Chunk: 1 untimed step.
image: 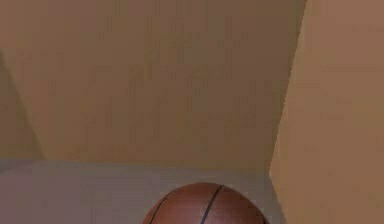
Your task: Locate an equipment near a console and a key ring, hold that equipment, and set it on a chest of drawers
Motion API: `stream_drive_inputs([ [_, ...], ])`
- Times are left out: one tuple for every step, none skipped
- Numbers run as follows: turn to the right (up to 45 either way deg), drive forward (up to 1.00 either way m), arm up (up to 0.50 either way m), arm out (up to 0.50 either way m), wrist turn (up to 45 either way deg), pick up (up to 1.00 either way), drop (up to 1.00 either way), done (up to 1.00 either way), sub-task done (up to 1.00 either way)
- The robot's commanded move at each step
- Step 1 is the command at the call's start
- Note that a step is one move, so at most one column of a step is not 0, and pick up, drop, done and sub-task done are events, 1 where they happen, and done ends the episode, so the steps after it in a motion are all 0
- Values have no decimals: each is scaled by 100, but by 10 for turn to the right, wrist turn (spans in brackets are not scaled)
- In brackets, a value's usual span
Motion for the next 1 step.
stream_drive_inputs([
  [450,0,0,0,0,0,0,0,0],
])
